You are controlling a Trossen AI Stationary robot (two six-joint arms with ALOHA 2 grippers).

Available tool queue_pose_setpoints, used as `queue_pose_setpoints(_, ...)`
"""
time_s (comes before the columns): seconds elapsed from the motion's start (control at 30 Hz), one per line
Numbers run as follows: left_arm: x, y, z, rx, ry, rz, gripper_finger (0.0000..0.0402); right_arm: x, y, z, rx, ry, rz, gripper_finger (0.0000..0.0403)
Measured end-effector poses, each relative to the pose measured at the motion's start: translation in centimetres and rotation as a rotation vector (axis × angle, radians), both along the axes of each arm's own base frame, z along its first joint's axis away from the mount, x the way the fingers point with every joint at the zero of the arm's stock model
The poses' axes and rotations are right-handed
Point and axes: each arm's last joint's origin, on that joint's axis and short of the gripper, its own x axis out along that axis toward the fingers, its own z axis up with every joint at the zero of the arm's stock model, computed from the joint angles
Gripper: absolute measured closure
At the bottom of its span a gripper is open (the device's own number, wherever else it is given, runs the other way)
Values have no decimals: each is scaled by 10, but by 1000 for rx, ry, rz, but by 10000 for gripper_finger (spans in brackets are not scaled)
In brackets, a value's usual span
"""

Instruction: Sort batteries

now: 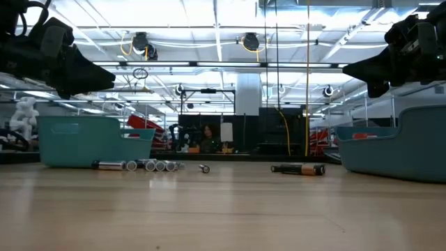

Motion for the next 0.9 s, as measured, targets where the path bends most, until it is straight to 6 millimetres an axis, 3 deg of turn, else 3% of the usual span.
queue_pose_setpoints(0.23,0,0,0,0,0,0,217,-1,0,8,-168,-50,-20,403)
queue_pose_setpoints(0.47,0,0,0,-1,-2,0,217,0,0,6,-162,-35,-18,403)
queue_pose_setpoints(0.9,0,2,8,-54,-108,56,217,0,0,4,128,-71,5,403)
